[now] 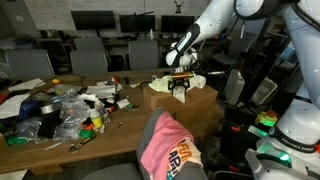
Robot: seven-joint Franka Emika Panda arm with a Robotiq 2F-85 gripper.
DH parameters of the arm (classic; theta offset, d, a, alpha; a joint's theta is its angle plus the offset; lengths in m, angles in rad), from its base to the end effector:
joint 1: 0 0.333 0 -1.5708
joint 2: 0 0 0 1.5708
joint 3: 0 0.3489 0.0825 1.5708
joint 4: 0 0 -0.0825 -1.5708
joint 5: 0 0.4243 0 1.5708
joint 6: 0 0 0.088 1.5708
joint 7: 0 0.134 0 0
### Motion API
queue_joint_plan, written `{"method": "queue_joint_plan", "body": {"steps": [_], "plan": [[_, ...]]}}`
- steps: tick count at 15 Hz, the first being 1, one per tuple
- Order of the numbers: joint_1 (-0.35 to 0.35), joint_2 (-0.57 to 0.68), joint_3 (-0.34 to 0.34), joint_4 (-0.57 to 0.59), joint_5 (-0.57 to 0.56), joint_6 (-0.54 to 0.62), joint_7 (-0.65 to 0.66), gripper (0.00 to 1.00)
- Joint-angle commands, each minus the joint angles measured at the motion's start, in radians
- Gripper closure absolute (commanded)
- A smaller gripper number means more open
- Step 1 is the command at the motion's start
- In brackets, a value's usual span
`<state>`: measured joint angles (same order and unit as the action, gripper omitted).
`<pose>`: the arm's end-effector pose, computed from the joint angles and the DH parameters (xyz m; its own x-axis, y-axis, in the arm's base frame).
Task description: Remove all the clothes from the top of the box and hang them on the chair
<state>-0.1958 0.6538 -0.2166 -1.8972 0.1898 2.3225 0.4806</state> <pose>0.5900 -0.2516 0.1115 0.5176 -0.8385 -0.1702 -0.8349 -0.5385 0.1140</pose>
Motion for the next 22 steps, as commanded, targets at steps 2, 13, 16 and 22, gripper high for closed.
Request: {"method": "queue_joint_plan", "body": {"steps": [2, 13, 16, 22], "plan": [[0.001, 0.033, -0.007, 0.04, 0.028, 0.018, 0.014, 0.0], [0.008, 0.06, -0.02, 0.059, 0.017, 0.055, 0.04, 0.27], [0.008, 0.064, -0.018, 0.058, 0.019, 0.052, 0.04, 0.51], [0.021, 0.026, -0.016, 0.027, 0.02, 0.049, 0.044, 0.95]]}}
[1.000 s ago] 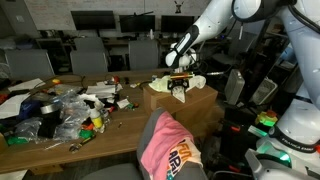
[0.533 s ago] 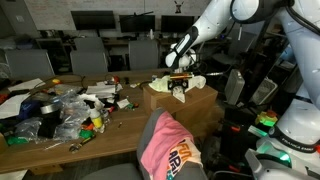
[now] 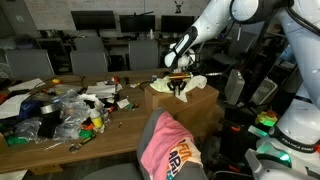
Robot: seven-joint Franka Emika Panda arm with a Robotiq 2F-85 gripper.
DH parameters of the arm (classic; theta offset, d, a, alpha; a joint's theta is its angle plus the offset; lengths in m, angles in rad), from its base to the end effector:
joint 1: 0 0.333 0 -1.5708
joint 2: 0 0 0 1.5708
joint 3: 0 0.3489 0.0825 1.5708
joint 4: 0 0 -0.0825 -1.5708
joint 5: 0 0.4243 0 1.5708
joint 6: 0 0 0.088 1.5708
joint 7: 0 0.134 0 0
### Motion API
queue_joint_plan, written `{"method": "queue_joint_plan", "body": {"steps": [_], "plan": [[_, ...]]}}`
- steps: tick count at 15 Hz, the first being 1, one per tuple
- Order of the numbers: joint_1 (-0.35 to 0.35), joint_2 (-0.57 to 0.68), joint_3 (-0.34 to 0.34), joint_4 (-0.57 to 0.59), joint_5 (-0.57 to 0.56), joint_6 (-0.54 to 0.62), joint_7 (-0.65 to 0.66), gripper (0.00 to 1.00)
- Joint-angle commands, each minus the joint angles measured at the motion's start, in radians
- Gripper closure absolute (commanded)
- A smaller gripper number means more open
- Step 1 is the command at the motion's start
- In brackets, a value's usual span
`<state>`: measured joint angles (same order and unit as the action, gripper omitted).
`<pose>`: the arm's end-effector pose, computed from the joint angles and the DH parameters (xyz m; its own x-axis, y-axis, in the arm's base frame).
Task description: Remove all the clothes from the top of the box and hang them on the chair
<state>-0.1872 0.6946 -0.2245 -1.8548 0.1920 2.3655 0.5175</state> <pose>0.6056 -0.2573 0.1044 0.4982 -0.8587 -0.1202 -0.8536 -0.5100 0.1058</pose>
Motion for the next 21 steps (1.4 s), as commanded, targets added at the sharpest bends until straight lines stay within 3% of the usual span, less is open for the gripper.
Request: {"method": "queue_joint_plan", "body": {"steps": [1, 8, 14, 21], "plan": [[0.017, -0.027, -0.01, -0.026, 0.016, 0.005, 0.009, 0.98], [0.054, -0.197, -0.018, -0.157, 0.0, 0.009, 0.022, 0.97], [0.119, -0.495, -0.019, -0.353, -0.061, 0.018, 0.065, 0.98], [0.115, -0.874, 0.064, -0.553, -0.14, 0.006, 0.11, 0.98]]}}
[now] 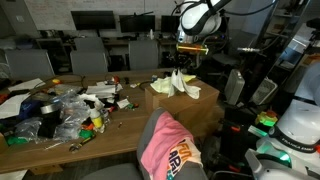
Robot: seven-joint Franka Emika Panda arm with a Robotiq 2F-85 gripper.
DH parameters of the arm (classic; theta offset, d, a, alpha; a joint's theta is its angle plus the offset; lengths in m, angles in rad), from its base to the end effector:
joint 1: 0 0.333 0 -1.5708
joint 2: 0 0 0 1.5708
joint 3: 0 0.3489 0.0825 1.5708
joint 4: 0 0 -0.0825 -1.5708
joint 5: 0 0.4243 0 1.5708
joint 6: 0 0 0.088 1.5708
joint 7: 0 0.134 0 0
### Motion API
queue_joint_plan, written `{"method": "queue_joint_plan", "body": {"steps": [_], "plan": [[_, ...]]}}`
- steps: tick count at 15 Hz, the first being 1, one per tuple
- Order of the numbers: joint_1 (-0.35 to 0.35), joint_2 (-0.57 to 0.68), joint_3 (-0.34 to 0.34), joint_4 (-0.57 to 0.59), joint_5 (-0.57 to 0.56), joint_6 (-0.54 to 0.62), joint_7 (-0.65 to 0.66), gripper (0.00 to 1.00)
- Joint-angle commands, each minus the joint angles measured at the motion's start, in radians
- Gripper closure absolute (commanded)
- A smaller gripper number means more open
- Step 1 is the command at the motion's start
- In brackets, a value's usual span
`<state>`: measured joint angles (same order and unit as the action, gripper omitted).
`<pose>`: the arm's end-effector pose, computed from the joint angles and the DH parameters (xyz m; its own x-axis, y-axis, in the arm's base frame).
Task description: Remove all the clothes from the top of the box and hang them on the chair
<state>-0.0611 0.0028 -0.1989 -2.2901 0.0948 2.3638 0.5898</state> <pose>0.5359 -0.1395 0.3358 0.6090 -0.7930 0.0177 -0.7883 -0.6076 -0.0967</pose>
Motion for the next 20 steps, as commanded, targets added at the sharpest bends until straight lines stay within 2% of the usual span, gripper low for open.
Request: {"method": "queue_joint_plan", "body": {"steps": [1, 9, 15, 20], "plan": [[-0.02, -0.228, 0.054, -0.14, -0.043, 0.007, 0.038, 0.98], [-0.077, -0.562, 0.158, -0.314, -0.016, -0.029, 0.014, 0.98], [-0.084, -0.754, 0.233, -0.381, -0.03, -0.176, -0.019, 0.98], [-0.058, -0.844, 0.3, -0.38, -0.035, -0.314, -0.068, 0.98]]}}
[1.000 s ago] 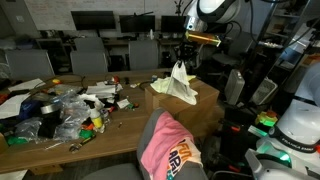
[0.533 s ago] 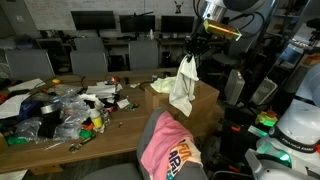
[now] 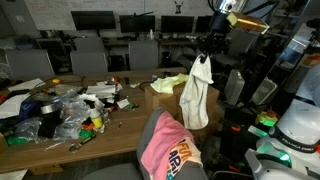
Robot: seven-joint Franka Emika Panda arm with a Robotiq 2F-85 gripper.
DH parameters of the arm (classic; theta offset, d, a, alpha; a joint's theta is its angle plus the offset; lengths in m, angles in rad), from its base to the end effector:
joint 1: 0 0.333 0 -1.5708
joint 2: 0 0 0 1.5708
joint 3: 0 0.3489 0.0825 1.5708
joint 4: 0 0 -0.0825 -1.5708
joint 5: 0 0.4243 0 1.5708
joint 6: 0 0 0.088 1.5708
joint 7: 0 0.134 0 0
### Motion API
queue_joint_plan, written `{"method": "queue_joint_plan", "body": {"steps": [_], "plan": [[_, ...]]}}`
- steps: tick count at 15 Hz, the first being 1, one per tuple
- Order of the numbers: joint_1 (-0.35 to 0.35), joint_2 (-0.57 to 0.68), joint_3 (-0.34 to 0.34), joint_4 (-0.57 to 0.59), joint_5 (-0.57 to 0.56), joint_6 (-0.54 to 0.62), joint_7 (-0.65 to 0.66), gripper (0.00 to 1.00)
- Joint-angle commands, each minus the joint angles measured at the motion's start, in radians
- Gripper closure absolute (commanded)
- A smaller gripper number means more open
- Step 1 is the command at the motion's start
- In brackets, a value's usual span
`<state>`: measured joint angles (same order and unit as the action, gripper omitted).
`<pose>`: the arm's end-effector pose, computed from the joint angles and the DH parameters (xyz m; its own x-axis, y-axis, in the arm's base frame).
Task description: Remove all the clothes from the top of the box and hang them on the chair
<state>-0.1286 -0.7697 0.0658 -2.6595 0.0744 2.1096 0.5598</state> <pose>0.3603 -0.0177 0.4741 0.7666 -0.6189 0.1708 -0.6037 -0.7854 -0.1364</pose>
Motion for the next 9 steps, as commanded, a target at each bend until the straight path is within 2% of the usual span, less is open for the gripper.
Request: {"method": "queue_joint_plan", "body": {"steps": [1, 5, 9], "plan": [[0.018, -0.085, 0.047, -0.008, -0.011, -0.084, -0.055, 0.98], [0.067, -0.095, 0.096, 0.001, -0.005, -0.15, -0.113, 0.98], [0.142, -0.063, 0.095, -0.009, 0.023, -0.12, -0.21, 0.98]]}}
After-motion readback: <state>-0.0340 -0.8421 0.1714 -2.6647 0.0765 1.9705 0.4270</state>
